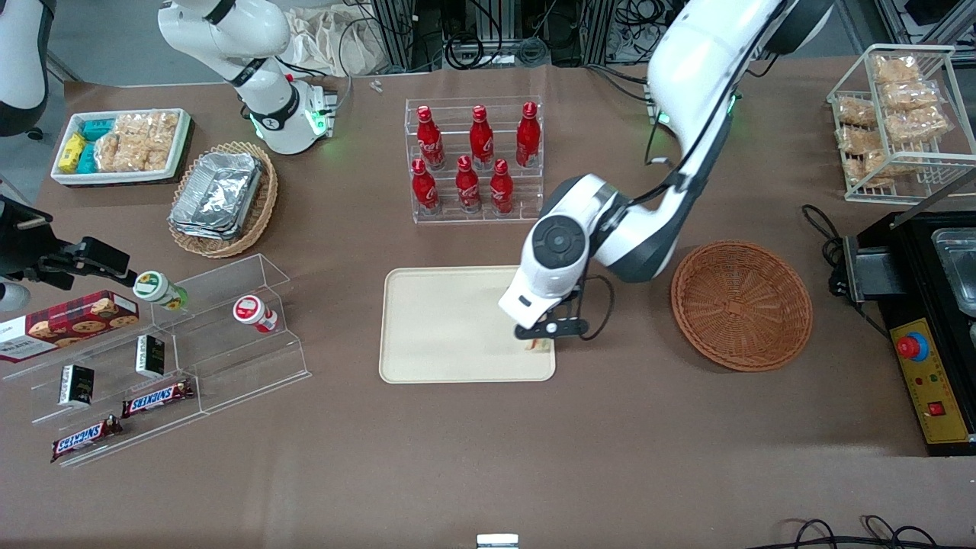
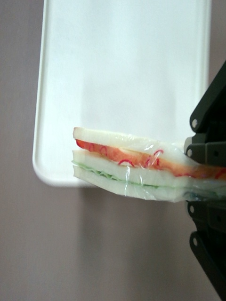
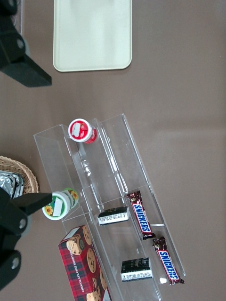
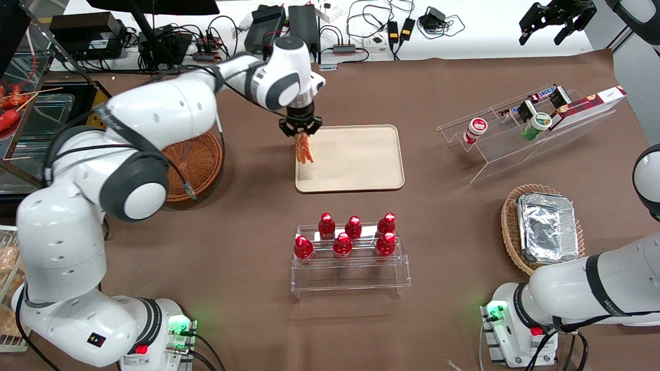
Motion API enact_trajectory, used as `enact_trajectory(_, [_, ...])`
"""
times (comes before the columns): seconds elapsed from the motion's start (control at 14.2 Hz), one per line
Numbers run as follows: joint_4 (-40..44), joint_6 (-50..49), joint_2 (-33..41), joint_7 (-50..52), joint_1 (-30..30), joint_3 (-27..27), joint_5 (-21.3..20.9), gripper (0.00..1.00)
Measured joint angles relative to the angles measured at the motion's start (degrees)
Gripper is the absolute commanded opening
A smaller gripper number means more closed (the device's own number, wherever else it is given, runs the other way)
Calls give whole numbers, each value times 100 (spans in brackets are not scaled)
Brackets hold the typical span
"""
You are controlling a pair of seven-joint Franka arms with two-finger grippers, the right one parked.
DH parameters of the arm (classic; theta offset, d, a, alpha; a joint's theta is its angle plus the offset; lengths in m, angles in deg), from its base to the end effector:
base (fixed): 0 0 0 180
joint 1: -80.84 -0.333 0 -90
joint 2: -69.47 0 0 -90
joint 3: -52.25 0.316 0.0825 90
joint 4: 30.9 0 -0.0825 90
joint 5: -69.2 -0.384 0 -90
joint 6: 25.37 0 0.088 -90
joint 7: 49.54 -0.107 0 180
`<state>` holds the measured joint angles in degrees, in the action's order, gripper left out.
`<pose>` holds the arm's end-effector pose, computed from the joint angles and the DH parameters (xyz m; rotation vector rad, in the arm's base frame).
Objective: Place sandwich from basket to tray
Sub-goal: 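Carry the sandwich over the cream tray and lower it onto it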
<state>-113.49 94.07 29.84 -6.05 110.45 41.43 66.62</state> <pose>0.5630 -0.4442 0.2841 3.1005 0.1099 -0.1273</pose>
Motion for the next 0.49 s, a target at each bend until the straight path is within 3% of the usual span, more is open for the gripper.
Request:
enact_trajectory(0.21, [220, 362, -461, -6, -14, 29, -4, 0])
enact_trajectory(0.49, [365, 366, -555, -201, -30, 46, -24, 0])
